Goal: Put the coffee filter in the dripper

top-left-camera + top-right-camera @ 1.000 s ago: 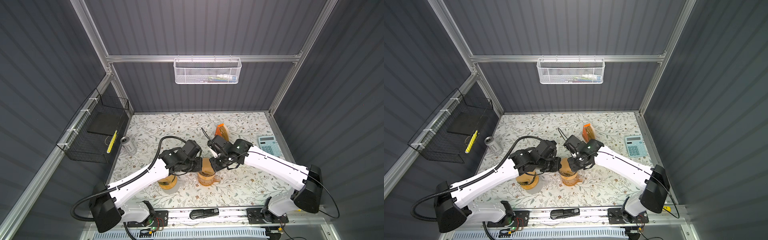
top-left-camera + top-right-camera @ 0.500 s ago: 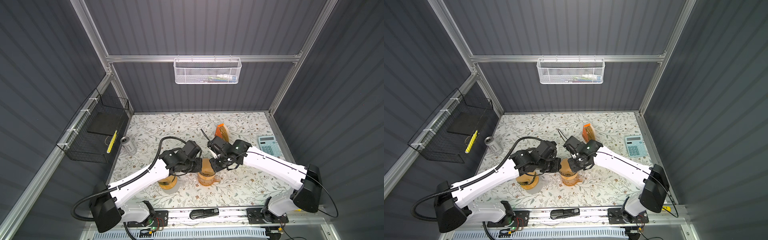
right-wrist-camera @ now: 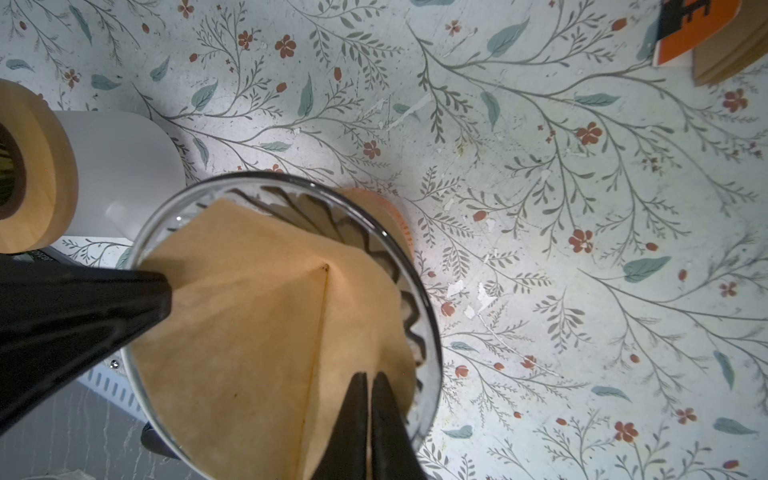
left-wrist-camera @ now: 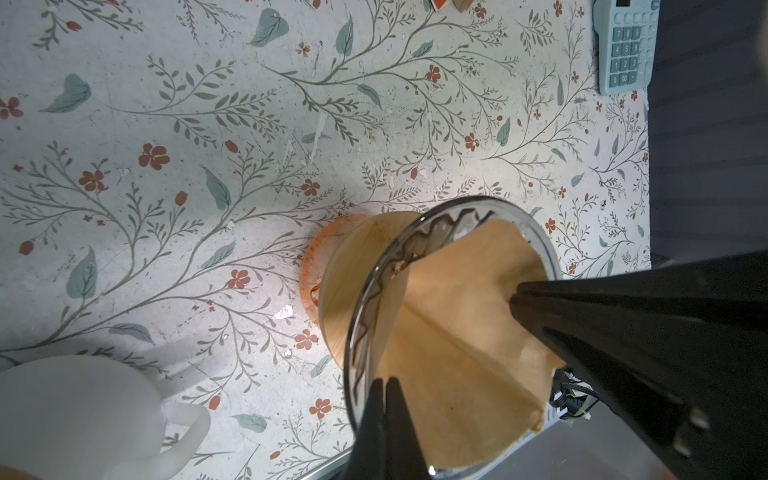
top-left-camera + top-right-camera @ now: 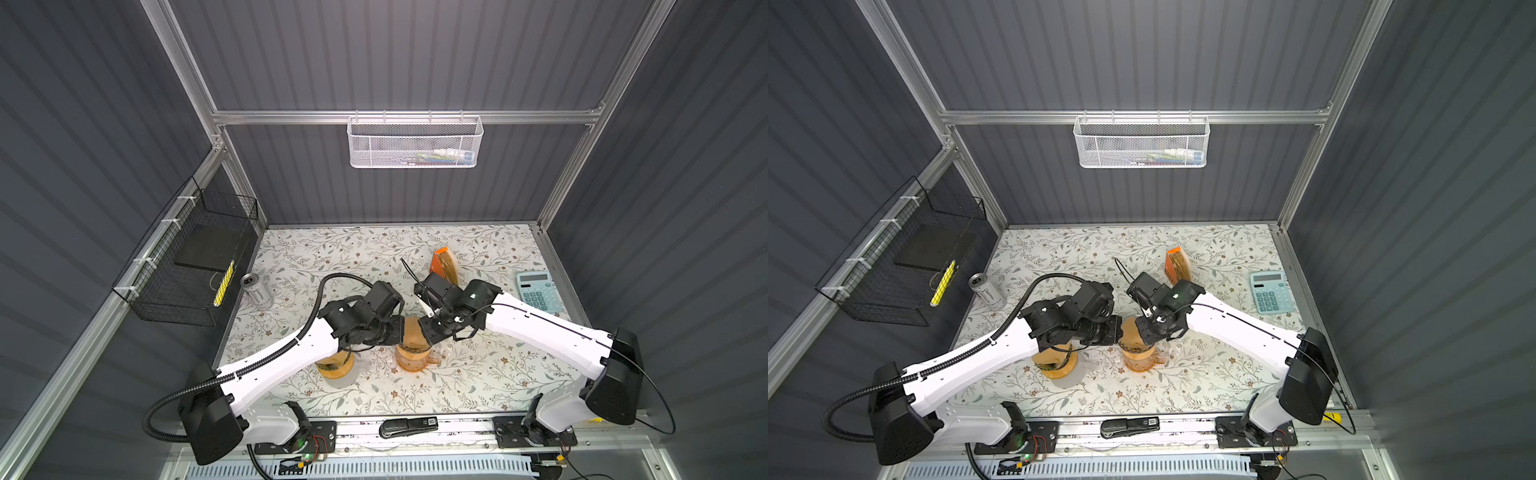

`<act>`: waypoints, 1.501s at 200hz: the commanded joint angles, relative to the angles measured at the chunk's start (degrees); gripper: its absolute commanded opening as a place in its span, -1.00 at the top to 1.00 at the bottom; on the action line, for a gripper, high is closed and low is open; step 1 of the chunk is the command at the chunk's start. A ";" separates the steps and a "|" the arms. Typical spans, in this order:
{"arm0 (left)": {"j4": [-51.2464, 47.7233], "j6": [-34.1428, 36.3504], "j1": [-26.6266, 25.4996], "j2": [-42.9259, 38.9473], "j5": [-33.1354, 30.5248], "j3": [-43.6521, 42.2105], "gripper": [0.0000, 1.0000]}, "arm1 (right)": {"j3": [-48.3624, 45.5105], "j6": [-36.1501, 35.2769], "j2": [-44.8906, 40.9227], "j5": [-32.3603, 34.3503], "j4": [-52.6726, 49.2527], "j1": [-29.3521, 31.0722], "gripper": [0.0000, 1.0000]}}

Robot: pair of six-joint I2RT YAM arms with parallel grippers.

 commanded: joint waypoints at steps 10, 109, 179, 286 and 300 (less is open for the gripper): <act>-0.74 0.17 -0.29 0.52 -0.92 0.64 0.91 | 1.19 -0.17 0.21 1.18 -1.25 0.25 0.80; -0.23 1.23 -0.31 -0.45 0.39 3.52 0.90 | 5.02 0.16 -0.99 1.10 -1.38 0.20 0.79; 2.55 2.03 -0.26 -0.54 5.31 2.39 0.89 | 6.52 0.83 0.57 -0.88 1.31 -0.61 0.78; 5.52 0.97 -0.39 0.60 10.98 -1.57 0.88 | 5.56 1.91 4.25 -3.13 6.84 -4.64 0.79; 5.75 1.01 -0.39 0.85 11.26 -1.96 0.88 | 5.40 2.03 4.47 -3.43 7.04 -5.15 0.79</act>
